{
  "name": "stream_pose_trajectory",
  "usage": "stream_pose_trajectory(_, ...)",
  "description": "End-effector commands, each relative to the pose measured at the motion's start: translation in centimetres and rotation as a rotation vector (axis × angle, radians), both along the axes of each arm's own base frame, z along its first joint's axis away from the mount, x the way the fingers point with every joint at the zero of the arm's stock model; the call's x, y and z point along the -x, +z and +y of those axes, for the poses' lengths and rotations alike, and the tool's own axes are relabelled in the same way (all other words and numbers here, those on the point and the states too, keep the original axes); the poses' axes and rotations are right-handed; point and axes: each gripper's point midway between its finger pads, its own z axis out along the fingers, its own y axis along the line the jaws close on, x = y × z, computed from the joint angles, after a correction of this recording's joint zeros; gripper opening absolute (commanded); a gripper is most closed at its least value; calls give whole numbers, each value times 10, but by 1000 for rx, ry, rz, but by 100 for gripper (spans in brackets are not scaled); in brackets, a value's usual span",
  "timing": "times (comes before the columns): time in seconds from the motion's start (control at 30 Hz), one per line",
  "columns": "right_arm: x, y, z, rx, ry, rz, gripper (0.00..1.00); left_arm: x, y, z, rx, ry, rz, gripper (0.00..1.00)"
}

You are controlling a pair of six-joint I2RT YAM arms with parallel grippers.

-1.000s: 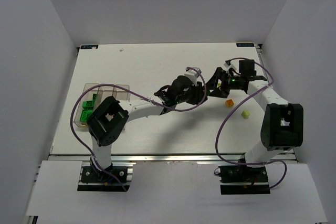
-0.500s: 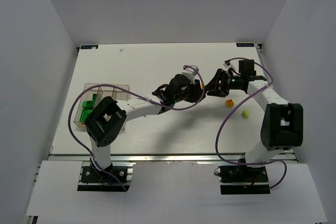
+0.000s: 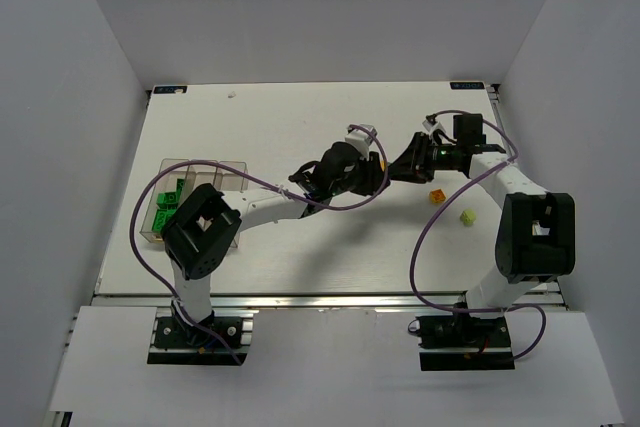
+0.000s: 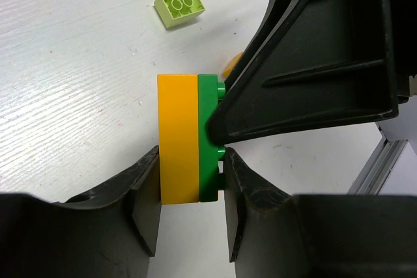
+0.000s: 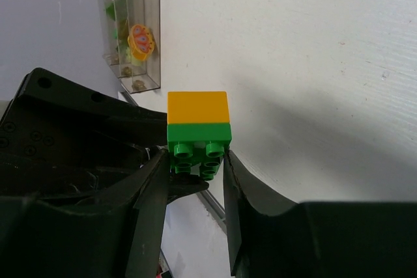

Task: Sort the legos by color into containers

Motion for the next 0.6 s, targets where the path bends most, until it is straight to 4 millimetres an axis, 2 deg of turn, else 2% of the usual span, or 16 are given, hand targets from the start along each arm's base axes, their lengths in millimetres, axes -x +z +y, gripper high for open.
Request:
stream_pose_trajectory(0.0,-16,20,1,-36,11,-95,24,3,38,1,67,-13,-41,45)
stream_pose_trajectory(0.1,-17,21,-1,-44,4,-96,22,2,42,2,69,-5,-49,56)
stream_pose_trajectory(0.3,-20,23,-2,-56,-2,-104,21,4,41,3,67,-7,-45,71)
stream_pose_trajectory(0.57,-23,23,-5,-45,-12,-122,21,12,41,4,60,-40,-21,75)
